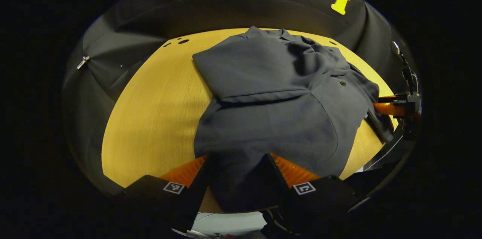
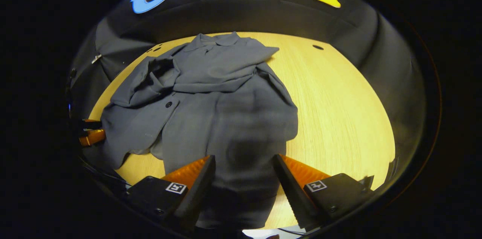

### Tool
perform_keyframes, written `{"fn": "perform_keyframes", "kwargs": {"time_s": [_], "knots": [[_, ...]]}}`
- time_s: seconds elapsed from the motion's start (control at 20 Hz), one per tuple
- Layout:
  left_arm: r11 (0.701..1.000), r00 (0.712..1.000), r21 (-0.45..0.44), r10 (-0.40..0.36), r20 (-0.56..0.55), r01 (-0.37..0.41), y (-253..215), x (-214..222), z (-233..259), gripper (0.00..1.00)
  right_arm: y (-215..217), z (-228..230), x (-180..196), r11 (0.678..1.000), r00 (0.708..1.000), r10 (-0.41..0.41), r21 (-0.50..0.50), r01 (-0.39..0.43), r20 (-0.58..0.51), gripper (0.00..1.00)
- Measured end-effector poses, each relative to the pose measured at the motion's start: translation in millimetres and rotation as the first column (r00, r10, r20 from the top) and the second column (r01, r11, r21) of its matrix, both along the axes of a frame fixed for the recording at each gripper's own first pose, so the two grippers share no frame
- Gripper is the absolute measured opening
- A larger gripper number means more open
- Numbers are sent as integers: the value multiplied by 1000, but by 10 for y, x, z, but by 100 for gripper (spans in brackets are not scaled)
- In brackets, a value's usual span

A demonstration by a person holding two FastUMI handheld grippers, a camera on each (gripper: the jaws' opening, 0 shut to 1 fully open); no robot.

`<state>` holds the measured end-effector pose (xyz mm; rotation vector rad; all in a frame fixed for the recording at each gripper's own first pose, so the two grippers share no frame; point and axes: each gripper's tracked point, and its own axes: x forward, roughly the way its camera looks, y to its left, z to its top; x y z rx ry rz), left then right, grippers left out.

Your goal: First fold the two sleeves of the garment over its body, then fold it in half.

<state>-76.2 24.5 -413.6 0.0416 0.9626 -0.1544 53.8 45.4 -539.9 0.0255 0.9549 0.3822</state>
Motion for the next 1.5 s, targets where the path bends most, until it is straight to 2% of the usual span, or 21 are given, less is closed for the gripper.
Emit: {"fn": "perform_keyframes", "kwargs": {"time_s": [0.05, 0.1, 0.15, 0.3, 0.4, 0.5, 0.85, 1.0, 1.1, 1.2, 1.3, 1.45, 1.5], "knots": [[1000, 1000, -6, -4, -6, 4, -18, 20, 3, 89, 32, 16, 27, 1000, 1000, 14, 13, -15, 6, 99], [1000, 1000, -7, -23, -14, 23, -52, 69, -10, 89, 46, -3, 69, 1000, 1000, 25, 17, -25, 9, 89], [999, 999, -1, -33, -7, 33, -96, 147, 13, 69, 119, -31, 115, 998, 999, 48, 31, -48, -4, 79], [995, 997, 58, -77, -13, 77, -175, 350, 17, 9, 258, -21, 202, 998, 999, 42, 46, -41, -22, 8], [996, 997, 46, -72, -38, 74, -213, 404, 37, 6, 239, -13, 164, 998, 998, 49, 50, -47, -46, 5], [998, 995, -15, -62, -74, 61, -247, 382, 55, 6, 231, 23, 79, 996, 996, 56, 69, -51, -72, 5], [988, 988, -148, -63, -142, 42, -200, 11, 216, 6, 138, 273, -179, 988, 994, 58, 146, -44, -93, 6], [984, 981, -172, -80, -178, 49, -103, -45, 240, 5, 66, 353, -350, 987, 990, 92, 140, -78, -103, 5], [981, 980, -187, -88, -177, 54, -120, -7, 315, 5, -1, 430, -443, 984, 991, 87, 164, -69, -104, 6], [974, 986, -224, -64, -153, 29, -139, 79, 460, 2, -19, 564, -396, 979, 995, 54, 200, -36, -84, 5], [960, 993, -281, -22, -118, -12, -161, 192, 685, 5, -62, 749, -257, 976, 999, 10, 217, 0, -45, 5], [946, 999, -324, -15, -52, -2, -231, 427, 994, 5, -66, 1043, -31, 971, 999, -23, 240, 16, 27, 5], [940, 999, -340, -16, -29, 6, -280, 537, 1093, 2, -41, 1147, 70, 967, 998, -34, 255, 19, 55, 5]]}}
